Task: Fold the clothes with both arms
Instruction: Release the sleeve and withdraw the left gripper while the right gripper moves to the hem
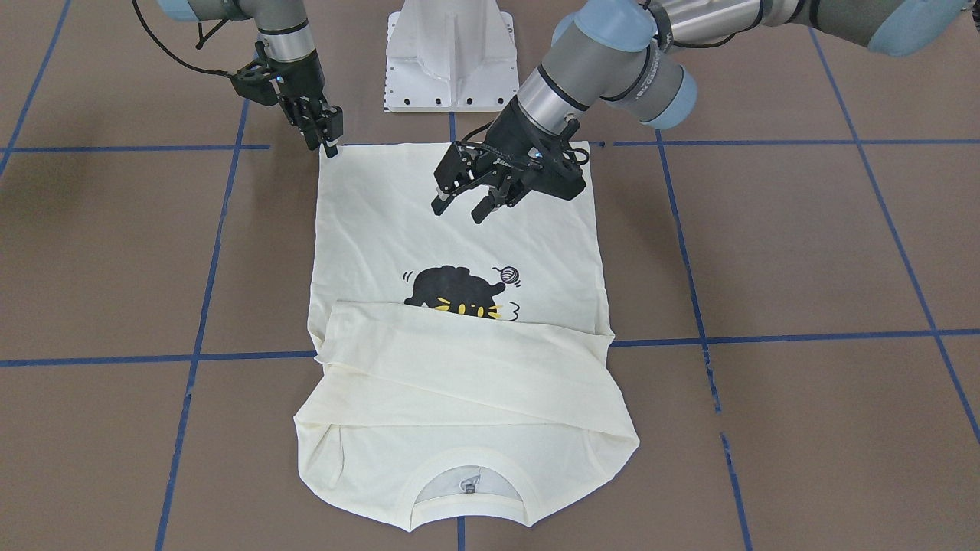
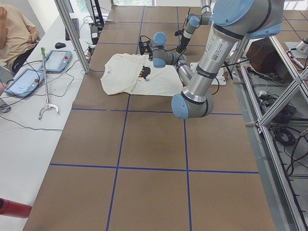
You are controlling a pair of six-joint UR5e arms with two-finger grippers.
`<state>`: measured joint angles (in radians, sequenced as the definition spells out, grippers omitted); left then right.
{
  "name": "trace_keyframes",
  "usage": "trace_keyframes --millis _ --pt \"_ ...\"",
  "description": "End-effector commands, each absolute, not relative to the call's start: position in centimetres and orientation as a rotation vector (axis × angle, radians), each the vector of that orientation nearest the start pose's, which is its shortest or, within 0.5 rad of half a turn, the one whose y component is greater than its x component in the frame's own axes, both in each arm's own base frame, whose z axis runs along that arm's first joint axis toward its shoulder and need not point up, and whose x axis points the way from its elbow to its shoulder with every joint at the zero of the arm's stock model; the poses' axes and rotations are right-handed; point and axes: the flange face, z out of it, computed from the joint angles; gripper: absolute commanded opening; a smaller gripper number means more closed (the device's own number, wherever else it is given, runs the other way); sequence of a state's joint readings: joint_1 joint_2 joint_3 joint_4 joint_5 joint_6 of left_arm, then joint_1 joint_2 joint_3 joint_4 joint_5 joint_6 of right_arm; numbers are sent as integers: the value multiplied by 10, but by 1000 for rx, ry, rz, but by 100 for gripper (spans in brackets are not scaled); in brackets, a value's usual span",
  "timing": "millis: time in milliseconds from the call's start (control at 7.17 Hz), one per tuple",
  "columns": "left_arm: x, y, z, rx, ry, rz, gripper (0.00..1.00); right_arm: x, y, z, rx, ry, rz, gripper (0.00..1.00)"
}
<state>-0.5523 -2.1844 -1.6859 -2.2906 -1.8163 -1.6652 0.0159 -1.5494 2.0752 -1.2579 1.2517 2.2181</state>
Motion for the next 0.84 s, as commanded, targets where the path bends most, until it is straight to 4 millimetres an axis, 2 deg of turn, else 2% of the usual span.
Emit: trace_keyframes --millis 0,139,279,418,558,697 --pt "492 -431 162 133 1457 -350 75 -483 -171 379 26 -907 750 6" --pt "492 -431 161 130 1457 -353 75 -484 -170 382 28 -900 747 3" --pt "491 -432 160 132 1460 -354 75 -482 -170 378 24 -910 749 0" --pt "491 -432 160 131 1459 -357 75 -482 -170 380 25 -906 747 0" --pt "489 -431 168 129 1447 -363 75 -479 -172 374 24 -918 751 0" --pt "474 -421 195 132 1419 -382 75 -468 -174 355 11 -957 754 0"
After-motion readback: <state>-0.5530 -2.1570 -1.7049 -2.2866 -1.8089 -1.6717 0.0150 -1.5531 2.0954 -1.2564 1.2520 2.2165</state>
